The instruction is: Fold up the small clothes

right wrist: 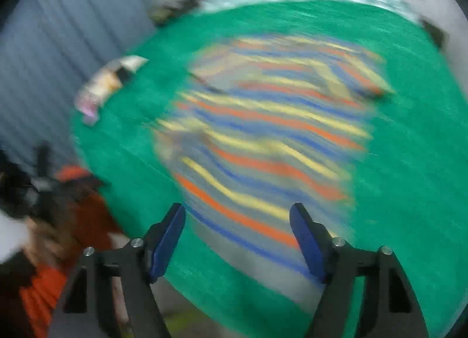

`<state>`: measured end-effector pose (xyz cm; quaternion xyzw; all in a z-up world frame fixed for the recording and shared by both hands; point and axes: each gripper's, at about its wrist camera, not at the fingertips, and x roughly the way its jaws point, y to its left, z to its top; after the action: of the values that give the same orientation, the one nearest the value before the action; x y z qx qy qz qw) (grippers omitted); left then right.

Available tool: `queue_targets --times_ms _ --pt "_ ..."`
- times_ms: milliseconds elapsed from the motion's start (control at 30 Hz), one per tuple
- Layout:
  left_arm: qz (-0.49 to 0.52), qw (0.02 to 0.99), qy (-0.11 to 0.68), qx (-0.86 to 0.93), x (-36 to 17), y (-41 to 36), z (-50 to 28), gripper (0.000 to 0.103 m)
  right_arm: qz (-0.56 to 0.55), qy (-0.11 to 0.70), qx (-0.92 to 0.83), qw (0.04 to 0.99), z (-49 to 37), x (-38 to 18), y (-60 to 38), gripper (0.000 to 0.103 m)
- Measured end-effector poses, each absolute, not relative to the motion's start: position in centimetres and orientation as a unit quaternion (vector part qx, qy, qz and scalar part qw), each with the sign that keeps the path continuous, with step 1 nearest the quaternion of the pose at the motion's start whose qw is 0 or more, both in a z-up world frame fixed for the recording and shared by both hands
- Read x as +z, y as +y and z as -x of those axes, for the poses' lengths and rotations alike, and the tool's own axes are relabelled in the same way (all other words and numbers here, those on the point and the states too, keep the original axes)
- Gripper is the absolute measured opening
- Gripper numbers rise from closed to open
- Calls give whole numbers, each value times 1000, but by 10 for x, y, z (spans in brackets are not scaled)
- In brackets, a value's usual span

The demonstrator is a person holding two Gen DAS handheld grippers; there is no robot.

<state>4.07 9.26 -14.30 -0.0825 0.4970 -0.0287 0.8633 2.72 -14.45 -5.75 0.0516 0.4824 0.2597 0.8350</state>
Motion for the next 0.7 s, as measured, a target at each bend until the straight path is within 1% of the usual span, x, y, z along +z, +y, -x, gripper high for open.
queue_targets --times_ms 100,167,200,233,267,400,500,567,667,700 --pt "85 864 496 -28 -143 97 -36 102 -15 478 269 836 -67 -75 -95 73" --pt "94 863 495 -25 -142 104 -34 102 25 482 279 830 -83 -86 -71 51" --pt "97 863 495 -23 -142 107 -33 102 50 488 287 822 -84 -93 -60 20" --pt "105 864 492 -20 -141 113 -32 102 84 485 282 824 -85 -98 -52 6" --pt "111 865 490 -17 -140 116 -32 102 99 476 284 826 -81 -93 -47 6" --pt "146 864 482 -5 -139 136 -32 102 86 445 339 825 -41 -62 -39 6" --pt "182 860 477 0 -141 152 -37 102 34 439 398 805 -8 -49 -17 7" --pt "206 855 476 3 -144 161 -40 102 -15 450 420 788 9 -67 -2 7" --pt "228 846 481 -2 -150 166 -40 102 -88 467 433 766 25 -119 16 9" --pt "225 842 490 -10 -153 163 -42 102 -96 485 417 762 30 -134 19 20"
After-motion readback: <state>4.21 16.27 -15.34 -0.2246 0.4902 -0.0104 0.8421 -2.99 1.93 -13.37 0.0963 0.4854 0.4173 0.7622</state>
